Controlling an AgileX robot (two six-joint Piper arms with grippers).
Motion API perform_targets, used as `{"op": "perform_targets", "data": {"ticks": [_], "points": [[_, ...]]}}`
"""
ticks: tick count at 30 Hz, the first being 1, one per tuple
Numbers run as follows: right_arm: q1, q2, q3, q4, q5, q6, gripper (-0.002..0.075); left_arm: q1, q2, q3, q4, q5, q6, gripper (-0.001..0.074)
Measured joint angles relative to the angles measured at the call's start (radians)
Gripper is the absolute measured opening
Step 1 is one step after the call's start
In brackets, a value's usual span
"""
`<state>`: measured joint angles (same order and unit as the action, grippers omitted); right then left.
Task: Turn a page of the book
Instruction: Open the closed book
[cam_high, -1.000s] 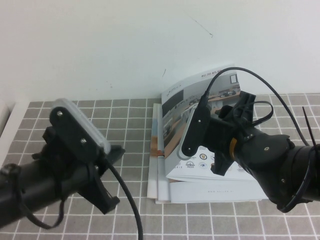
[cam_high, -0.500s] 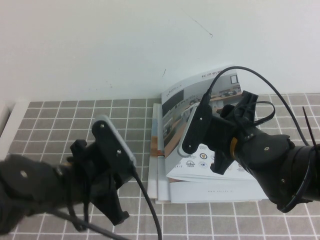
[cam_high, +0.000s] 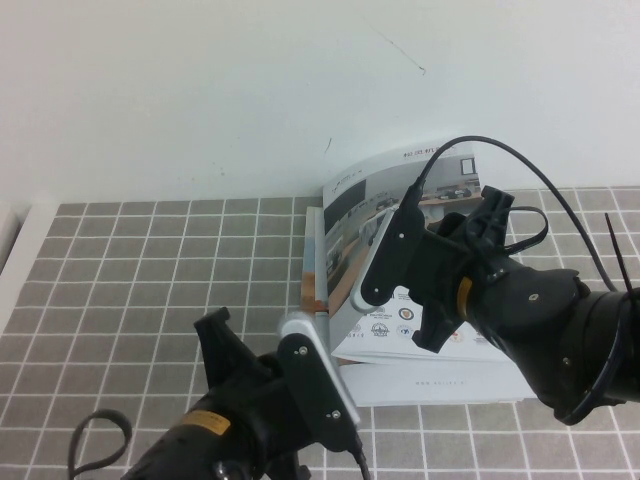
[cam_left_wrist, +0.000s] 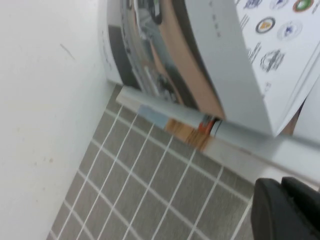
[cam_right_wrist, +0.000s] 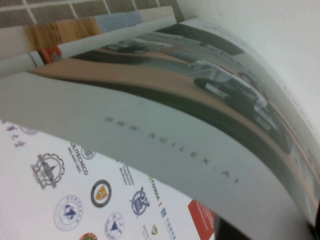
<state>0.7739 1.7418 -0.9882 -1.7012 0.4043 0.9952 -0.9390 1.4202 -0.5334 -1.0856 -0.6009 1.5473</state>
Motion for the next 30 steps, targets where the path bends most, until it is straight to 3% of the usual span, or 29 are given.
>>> {"op": "perform_targets", "data": {"ticks": [12, 20, 30], "points": [[0.000, 0.000, 0.000, 0.000, -0.005, 0.000, 0.0343, -0.002, 0.113, 0.001, 0.486, -0.006, -0.472, -0.0001], [0.000, 0.000, 0.000, 0.000, -0.005, -0.002, 0.0343, -0.002, 0.272, 0.001, 0.568, -0.262, -0.534, -0.0002], [0.000, 0.000, 0.000, 0.000, -0.005, -0.002, 0.0342, -0.002, 0.333, -0.039, 0.656, -0.289, -0.621, -0.0002]]}}
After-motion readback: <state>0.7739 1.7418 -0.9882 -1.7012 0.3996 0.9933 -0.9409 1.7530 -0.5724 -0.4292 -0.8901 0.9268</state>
